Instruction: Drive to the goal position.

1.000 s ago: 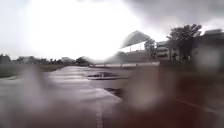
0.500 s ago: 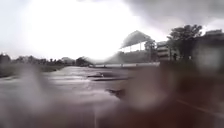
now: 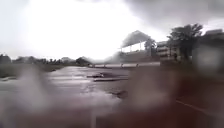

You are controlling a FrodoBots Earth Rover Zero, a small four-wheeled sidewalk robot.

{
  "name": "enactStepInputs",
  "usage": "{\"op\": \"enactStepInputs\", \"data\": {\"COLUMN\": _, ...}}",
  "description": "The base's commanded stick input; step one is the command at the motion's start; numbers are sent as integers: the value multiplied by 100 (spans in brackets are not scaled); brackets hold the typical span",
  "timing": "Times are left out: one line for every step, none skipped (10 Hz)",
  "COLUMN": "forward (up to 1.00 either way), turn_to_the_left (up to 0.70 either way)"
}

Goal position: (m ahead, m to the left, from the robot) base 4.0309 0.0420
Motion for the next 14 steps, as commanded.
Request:
{"op": "enactStepInputs", "data": {"forward": 45, "turn_to_the_left": 0}}
{"op": "enactStepInputs", "data": {"forward": 45, "turn_to_the_left": 0}}
{"op": "enactStepInputs", "data": {"forward": 45, "turn_to_the_left": 0}}
{"op": "enactStepInputs", "data": {"forward": 45, "turn_to_the_left": 0}}
{"op": "enactStepInputs", "data": {"forward": 45, "turn_to_the_left": 0}}
{"op": "enactStepInputs", "data": {"forward": 45, "turn_to_the_left": 0}}
{"op": "enactStepInputs", "data": {"forward": 45, "turn_to_the_left": 0}}
{"op": "enactStepInputs", "data": {"forward": 45, "turn_to_the_left": 0}}
{"op": "enactStepInputs", "data": {"forward": 45, "turn_to_the_left": 0}}
{"op": "enactStepInputs", "data": {"forward": 45, "turn_to_the_left": 0}}
{"op": "enactStepInputs", "data": {"forward": 45, "turn_to_the_left": 0}}
{"op": "enactStepInputs", "data": {"forward": 45, "turn_to_the_left": 0}}
{"op": "enactStepInputs", "data": {"forward": 45, "turn_to_the_left": 0}}
{"op": "enactStepInputs", "data": {"forward": 45, "turn_to_the_left": 0}}
